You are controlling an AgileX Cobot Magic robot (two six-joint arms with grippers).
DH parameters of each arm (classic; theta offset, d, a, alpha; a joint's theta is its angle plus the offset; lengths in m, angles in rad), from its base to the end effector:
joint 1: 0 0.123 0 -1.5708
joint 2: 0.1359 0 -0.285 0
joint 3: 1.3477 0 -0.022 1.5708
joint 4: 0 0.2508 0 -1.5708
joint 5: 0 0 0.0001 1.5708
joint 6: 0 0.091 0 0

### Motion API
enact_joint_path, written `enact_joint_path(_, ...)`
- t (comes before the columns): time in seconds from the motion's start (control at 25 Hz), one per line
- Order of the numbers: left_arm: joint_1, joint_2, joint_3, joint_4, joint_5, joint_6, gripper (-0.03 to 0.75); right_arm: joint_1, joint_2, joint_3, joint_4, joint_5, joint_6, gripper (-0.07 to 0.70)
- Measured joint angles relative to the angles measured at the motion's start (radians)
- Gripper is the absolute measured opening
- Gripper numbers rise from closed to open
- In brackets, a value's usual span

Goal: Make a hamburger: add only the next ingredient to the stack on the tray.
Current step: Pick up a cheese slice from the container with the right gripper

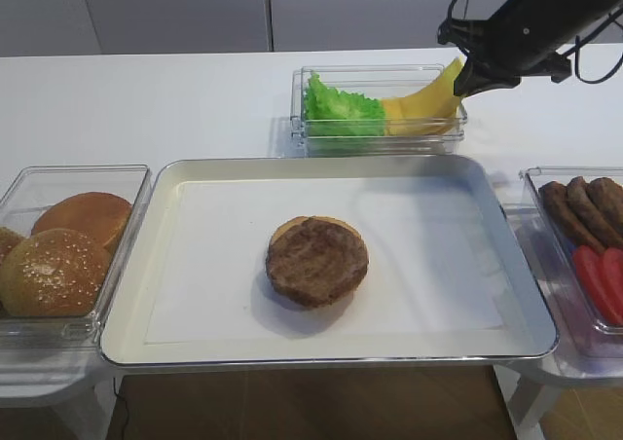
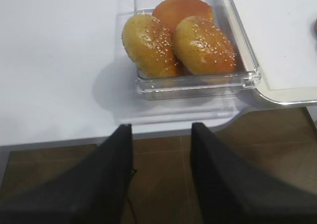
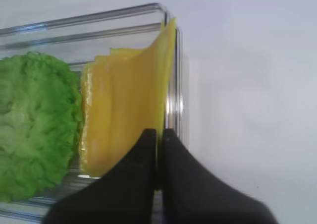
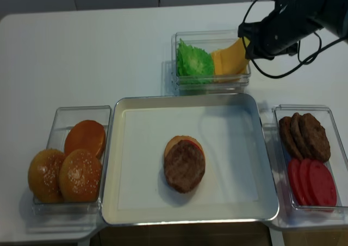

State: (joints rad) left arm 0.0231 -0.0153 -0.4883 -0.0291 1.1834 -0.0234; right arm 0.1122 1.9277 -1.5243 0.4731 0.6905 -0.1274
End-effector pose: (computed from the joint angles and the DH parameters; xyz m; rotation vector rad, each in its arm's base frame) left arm -0.0114 -0.0027 0.2644 -0.0467 2.1627 -0.0357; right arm 0.4249 0.0745 0.2461 0.0523 2.5382 0.5158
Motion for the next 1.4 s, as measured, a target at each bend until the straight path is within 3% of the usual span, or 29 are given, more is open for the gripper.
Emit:
enact_joint_path(0.68,0.000,0.000,0.000,0.000,0.000,0.000,0.293,0.000,-0.125,0.000,0.002,0.079,-0.042,0.031)
enact_joint_path(1.16,0.000,0.000,0.000,0.000,0.000,0.000,0.293,0.000,-0.327,0.002,0.003,0.294,-0.049,0.030)
enact_joint_path(1.4,0.000,0.000,0.000,0.000,0.000,0.000,0.293,0.000,-0.465,0.125,0.077,0.314,-0.049,0.030)
